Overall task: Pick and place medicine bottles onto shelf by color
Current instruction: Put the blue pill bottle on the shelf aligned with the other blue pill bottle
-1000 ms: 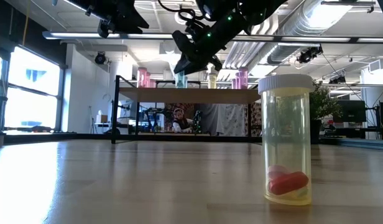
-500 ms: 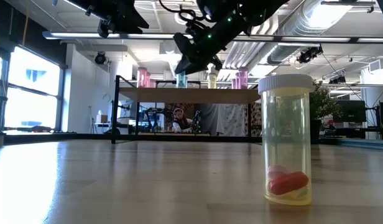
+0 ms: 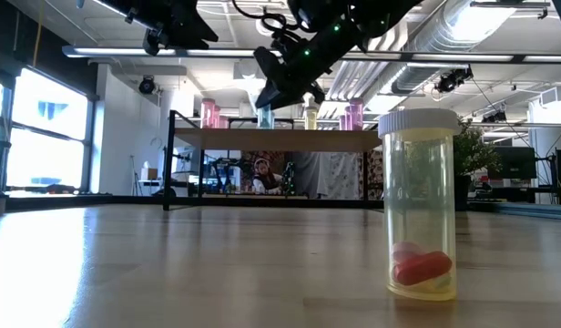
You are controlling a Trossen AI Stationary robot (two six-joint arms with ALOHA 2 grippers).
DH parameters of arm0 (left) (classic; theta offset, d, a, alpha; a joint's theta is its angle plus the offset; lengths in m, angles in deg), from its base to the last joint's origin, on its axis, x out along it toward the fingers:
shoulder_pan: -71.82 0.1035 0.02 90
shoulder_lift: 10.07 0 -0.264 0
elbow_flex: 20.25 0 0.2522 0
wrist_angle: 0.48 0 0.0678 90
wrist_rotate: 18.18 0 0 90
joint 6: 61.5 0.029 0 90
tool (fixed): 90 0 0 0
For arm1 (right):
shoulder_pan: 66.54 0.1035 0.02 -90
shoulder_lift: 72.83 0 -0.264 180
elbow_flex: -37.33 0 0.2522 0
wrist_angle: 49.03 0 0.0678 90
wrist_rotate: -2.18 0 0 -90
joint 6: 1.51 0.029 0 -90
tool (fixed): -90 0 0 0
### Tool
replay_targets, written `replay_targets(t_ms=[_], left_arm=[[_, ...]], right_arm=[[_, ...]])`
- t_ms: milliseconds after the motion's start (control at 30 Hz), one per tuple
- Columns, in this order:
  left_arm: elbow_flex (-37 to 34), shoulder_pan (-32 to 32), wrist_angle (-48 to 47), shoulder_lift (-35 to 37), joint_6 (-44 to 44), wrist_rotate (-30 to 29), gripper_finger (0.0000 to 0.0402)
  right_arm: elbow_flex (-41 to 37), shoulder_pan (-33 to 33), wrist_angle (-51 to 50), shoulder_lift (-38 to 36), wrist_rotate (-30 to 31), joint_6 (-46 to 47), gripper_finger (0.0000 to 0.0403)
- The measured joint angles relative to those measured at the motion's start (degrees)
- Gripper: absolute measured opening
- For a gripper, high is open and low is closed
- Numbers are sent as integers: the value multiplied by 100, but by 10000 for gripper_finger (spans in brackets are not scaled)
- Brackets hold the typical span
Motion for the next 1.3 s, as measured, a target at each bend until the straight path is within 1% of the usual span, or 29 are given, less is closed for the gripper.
replay_targets(t_ms=[300, 600, 900, 1033, 1300], left_arm=[[0, 0, 0, 0, 0, -4, 168], [0, 2, -2, 0, 0, -4, 168], [0, 2, -2, 0, 2, -2, 168], [0, 2, -2, 0, 2, -3, 168], [0, 2, -2, 0, 2, -3, 168]], right_arm=[[2, 76, -84, 0, -10, 104, 88], [15, 61, 20, 114, -295, 125, 88], [39, 65, 26, 140, -195, 123, 88], [39, 87, -2, 140, 25, 123, 88], [40, 93, -54, 142, 67, 172, 88]])
